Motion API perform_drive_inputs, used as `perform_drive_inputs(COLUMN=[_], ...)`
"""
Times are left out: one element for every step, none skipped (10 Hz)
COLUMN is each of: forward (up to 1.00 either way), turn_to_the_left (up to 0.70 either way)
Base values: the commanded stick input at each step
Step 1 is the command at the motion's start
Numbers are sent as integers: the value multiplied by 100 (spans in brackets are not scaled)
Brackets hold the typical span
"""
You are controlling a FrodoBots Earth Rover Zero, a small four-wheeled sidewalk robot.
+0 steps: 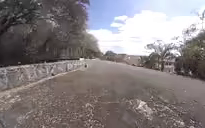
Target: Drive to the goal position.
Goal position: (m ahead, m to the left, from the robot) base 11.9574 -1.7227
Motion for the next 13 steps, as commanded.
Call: perform_drive_inputs(forward=[85,85,85,85,85,85,85,85,85,85,85,85,85], turn_to_the_left=[1,1,1,1,1,1,1,1,1,1,1,1,1])
